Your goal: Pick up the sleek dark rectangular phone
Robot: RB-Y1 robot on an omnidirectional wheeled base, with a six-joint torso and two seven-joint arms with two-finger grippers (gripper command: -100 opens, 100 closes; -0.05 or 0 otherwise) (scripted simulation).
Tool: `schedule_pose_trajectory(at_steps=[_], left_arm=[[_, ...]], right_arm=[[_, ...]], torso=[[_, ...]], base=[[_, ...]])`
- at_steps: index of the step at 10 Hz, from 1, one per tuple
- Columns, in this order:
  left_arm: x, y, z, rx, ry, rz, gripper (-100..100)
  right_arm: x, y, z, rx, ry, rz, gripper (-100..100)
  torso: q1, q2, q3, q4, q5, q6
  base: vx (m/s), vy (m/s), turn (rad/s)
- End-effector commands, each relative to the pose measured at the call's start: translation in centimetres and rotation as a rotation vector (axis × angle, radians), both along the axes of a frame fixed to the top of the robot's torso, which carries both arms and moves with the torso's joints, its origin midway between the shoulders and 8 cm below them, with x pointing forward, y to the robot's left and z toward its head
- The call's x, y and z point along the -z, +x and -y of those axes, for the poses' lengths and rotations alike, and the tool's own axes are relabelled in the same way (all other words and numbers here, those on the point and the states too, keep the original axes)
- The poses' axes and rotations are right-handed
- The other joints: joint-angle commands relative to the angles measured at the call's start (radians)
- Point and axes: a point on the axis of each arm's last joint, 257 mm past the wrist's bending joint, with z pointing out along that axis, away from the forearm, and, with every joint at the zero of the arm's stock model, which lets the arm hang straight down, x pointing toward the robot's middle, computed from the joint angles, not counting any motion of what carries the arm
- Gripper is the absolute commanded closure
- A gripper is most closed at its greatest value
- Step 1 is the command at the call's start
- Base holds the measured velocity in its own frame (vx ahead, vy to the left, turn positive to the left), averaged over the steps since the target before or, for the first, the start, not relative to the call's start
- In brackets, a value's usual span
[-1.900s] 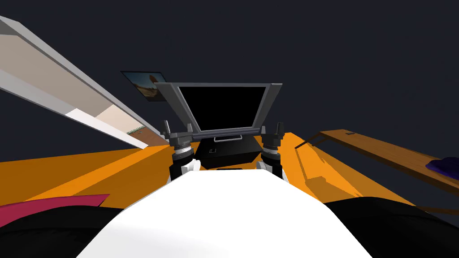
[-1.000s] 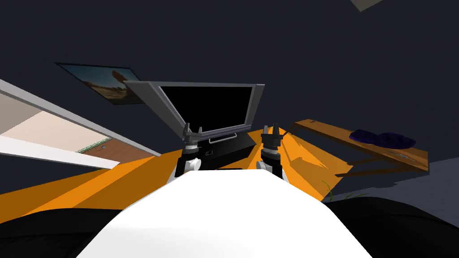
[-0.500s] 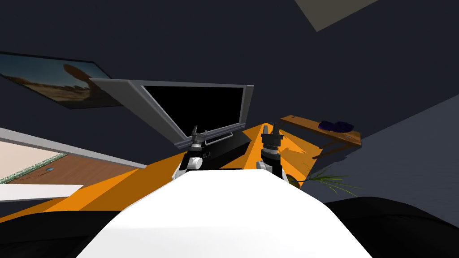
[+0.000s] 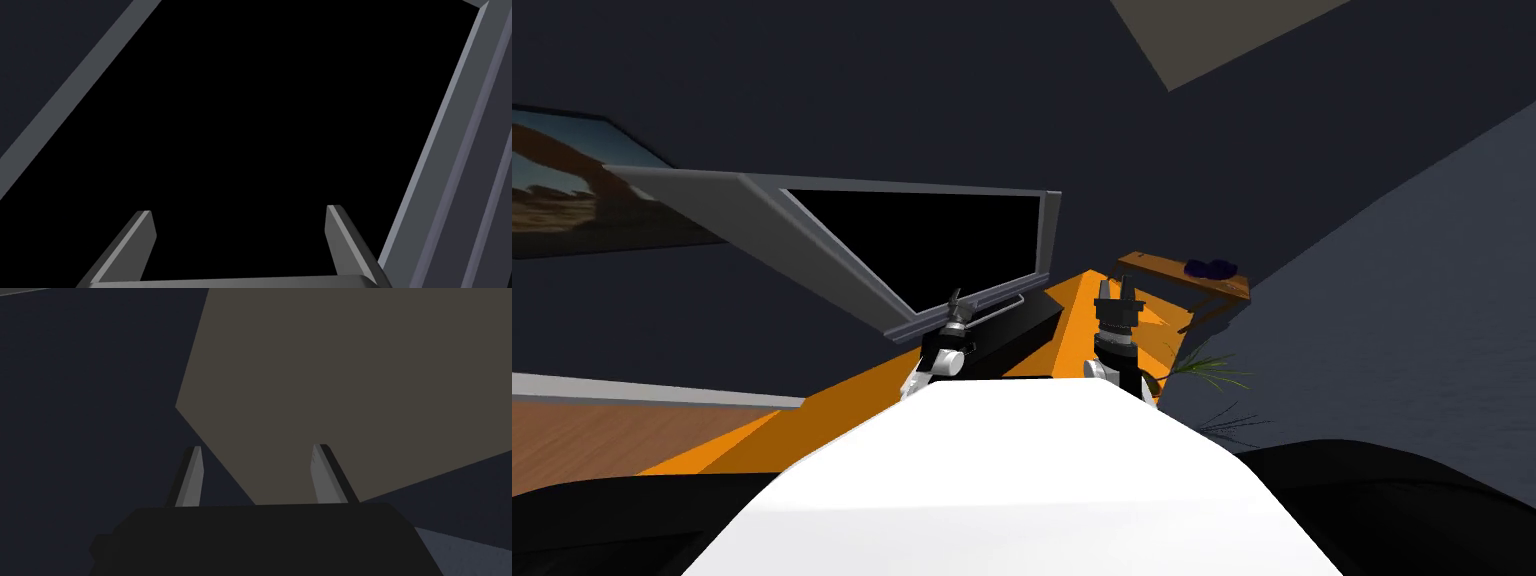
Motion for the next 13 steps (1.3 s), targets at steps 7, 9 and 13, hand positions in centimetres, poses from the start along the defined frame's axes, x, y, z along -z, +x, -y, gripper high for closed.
schedule_pose_trajectory(at_steps=[7,9,13], left_arm=[[10.1,2.1,-1.0,0.022,-0.108,-0.277,-100],[14.2,2.5,-2.1,0.021,-0.166,-0.397,-100],[19.1,1.8,-3.4,0.002,-0.191,-0.53,-100]], right_arm=[[0.0,0.0,0.0,0.0,0.0,0.0,0],[0.0,0.0,0.0,0.0,0.0,0.0,0],[0.0,0.0,0.0,0.0,0.0,0.0,0]], torso=[[0.0,0.0,0.0,0.0,0.0,0.0],[0.0,0.0,0.0,0.0,0.0,0.0],[0.0,-0.001,-0.001,0.0,0.0,0.0]], base=[[-0.028,0.029,-0.178],[-0.037,0.029,-0.253],[-0.021,0.02,-0.136]])
